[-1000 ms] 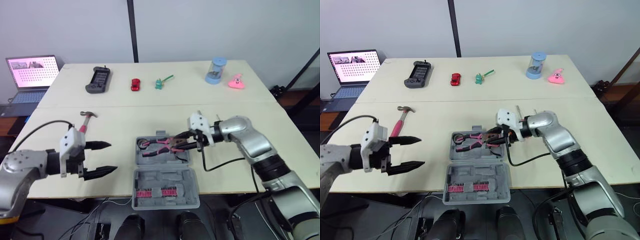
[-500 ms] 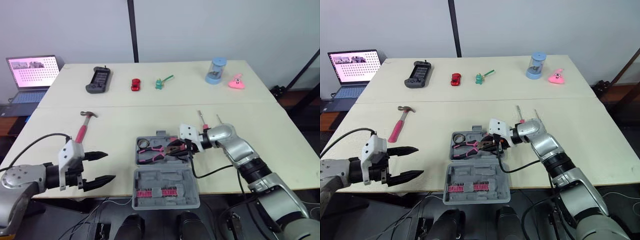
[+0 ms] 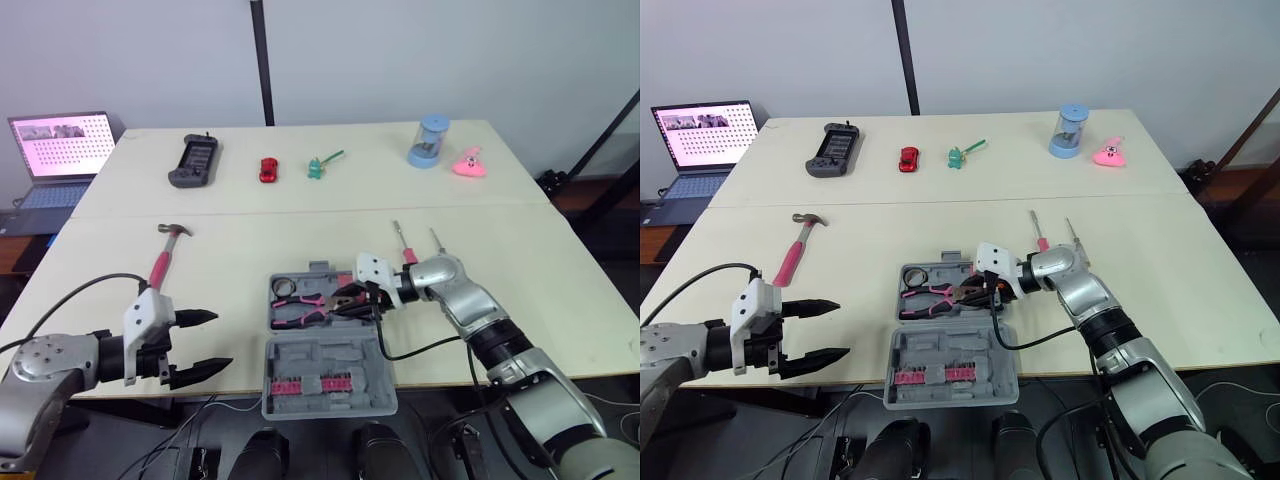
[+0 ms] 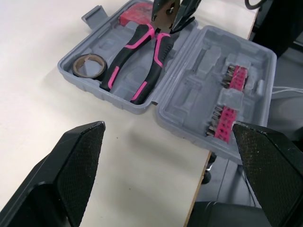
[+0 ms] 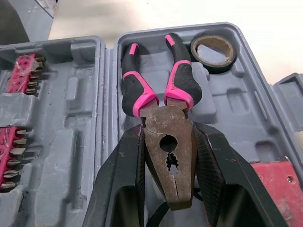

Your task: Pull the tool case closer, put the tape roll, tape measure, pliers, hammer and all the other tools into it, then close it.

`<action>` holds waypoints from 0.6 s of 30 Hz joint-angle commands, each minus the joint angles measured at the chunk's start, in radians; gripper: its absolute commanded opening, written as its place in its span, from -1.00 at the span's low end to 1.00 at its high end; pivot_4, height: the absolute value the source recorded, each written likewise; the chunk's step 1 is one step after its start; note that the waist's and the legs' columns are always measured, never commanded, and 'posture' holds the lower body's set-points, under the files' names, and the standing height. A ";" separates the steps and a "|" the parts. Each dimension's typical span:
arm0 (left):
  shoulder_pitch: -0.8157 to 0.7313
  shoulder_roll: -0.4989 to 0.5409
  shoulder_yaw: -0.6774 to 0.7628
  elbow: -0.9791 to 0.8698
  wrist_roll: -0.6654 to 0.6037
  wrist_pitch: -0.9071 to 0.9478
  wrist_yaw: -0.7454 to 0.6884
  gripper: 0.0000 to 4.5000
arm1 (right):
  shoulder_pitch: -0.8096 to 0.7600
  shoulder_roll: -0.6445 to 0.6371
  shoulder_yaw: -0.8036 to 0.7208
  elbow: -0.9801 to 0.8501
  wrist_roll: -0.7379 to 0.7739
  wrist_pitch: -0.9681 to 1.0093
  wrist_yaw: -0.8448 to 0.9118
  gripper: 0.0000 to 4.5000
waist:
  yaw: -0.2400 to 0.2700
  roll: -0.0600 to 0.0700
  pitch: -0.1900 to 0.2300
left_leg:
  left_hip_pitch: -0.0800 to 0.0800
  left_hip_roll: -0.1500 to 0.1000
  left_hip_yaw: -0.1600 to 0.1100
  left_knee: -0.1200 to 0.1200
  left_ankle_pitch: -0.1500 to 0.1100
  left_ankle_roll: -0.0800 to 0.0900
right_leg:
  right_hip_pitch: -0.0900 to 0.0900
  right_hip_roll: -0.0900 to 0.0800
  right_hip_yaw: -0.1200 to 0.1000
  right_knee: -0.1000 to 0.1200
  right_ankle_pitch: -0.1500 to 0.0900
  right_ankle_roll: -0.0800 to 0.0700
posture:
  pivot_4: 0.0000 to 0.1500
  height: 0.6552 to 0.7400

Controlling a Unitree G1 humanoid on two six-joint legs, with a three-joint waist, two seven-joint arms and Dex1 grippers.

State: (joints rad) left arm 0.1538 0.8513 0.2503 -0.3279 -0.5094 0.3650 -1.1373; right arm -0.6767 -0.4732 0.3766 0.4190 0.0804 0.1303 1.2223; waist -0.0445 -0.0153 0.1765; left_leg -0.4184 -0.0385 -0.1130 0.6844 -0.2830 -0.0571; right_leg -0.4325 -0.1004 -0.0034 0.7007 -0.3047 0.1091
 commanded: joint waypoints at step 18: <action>-0.086 -0.026 -0.051 -0.031 -0.014 0.014 0.049 1.00 | 0.023 0.084 -0.094 -0.159 0.074 0.139 -0.085 0.42 | 0.002 0.000 0.000 | 0.000 0.000 0.000 0.000 0.000 0.000 | 0.000 0.000 0.000 0.000 0.000 0.000 | 1.00 -0.55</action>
State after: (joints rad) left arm 0.0727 0.8235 0.1997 -0.3269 -0.5191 0.3733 -1.1009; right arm -0.6551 -0.3985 0.2858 0.2782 0.1634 0.2825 1.1596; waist -0.0425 -0.0152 0.1765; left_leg -0.4183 -0.0386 -0.1133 0.6844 -0.2829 -0.0572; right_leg -0.4323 -0.1012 -0.0034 0.7011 -0.3046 0.1091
